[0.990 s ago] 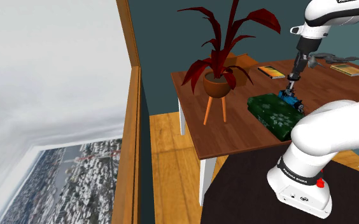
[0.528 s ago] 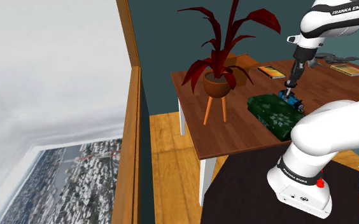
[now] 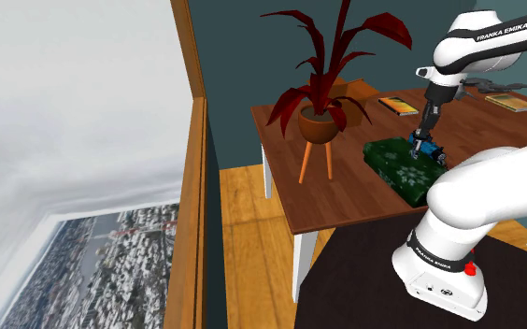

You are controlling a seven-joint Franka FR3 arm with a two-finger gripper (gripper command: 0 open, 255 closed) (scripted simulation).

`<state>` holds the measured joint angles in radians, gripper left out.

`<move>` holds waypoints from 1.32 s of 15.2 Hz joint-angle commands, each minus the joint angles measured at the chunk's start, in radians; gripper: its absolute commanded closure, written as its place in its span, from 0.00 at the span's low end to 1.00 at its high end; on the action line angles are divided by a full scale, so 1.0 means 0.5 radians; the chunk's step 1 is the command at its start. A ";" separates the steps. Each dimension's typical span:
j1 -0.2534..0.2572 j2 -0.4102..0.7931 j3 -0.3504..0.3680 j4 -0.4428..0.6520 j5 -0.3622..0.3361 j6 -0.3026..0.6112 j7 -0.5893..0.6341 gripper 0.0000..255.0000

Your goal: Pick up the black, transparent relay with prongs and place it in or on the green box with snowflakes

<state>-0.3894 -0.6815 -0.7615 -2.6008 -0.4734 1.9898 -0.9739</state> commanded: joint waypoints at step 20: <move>0.000 -0.050 0.070 0.119 0.045 -0.167 -0.011 0.00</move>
<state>-0.3875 -0.6909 -0.7458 -2.5658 -0.4613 1.9487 -0.9787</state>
